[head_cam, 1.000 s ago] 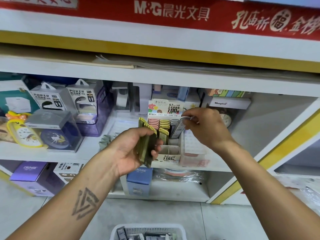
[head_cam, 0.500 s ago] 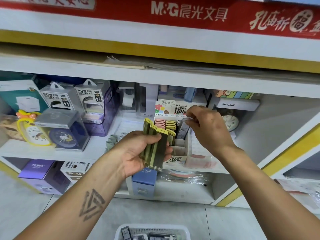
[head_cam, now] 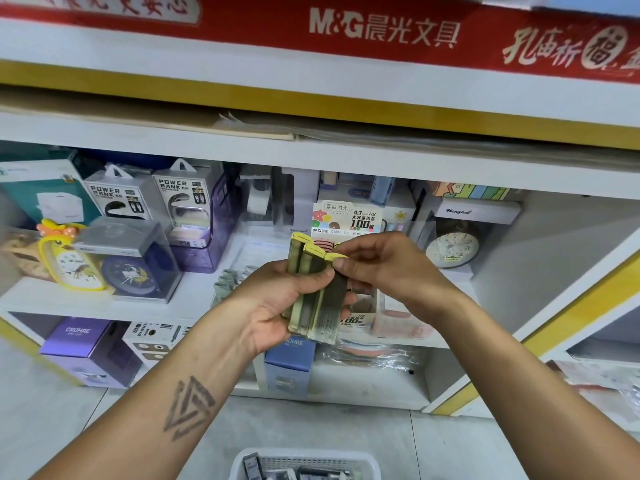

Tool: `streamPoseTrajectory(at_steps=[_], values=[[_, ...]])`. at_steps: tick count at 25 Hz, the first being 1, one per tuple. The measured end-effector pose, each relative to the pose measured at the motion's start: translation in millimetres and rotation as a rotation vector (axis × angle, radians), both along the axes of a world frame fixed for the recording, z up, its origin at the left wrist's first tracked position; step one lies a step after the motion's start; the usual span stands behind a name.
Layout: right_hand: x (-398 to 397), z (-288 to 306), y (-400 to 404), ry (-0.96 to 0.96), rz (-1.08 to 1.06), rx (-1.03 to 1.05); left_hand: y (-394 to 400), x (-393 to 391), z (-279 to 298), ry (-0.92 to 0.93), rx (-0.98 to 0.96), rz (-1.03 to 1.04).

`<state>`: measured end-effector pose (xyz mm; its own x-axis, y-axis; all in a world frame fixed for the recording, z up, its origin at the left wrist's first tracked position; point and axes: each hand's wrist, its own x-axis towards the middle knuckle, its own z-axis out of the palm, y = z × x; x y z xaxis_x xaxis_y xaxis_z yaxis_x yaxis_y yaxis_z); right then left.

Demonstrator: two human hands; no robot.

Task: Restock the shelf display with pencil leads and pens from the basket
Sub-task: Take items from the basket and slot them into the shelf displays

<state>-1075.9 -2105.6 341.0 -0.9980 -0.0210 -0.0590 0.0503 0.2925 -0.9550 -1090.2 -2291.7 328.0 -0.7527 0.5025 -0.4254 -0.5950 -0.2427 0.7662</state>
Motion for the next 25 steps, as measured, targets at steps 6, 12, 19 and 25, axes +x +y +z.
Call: streamPoseTrajectory(at_steps=[6, 12, 19, 25], values=[[0.4, 13.7, 14.7, 0.070, -0.026, -0.064, -4.7, -5.5, -1.9, 0.015, -0.083, 0.108], [5.2, 16.1, 26.7, 0.138, -0.052, 0.056, -9.5, -10.8, -2.0, -0.025, -0.022, 0.256], [-1.3, 9.4, 23.0, 0.302, -0.237, 0.365, -7.3, -9.3, -1.4, -0.045, -0.026, 0.251], [-4.8, 1.9, 20.9, 0.474, -0.195, 0.640, -8.8, -8.6, -0.5, -0.052, -0.041, 0.249]])
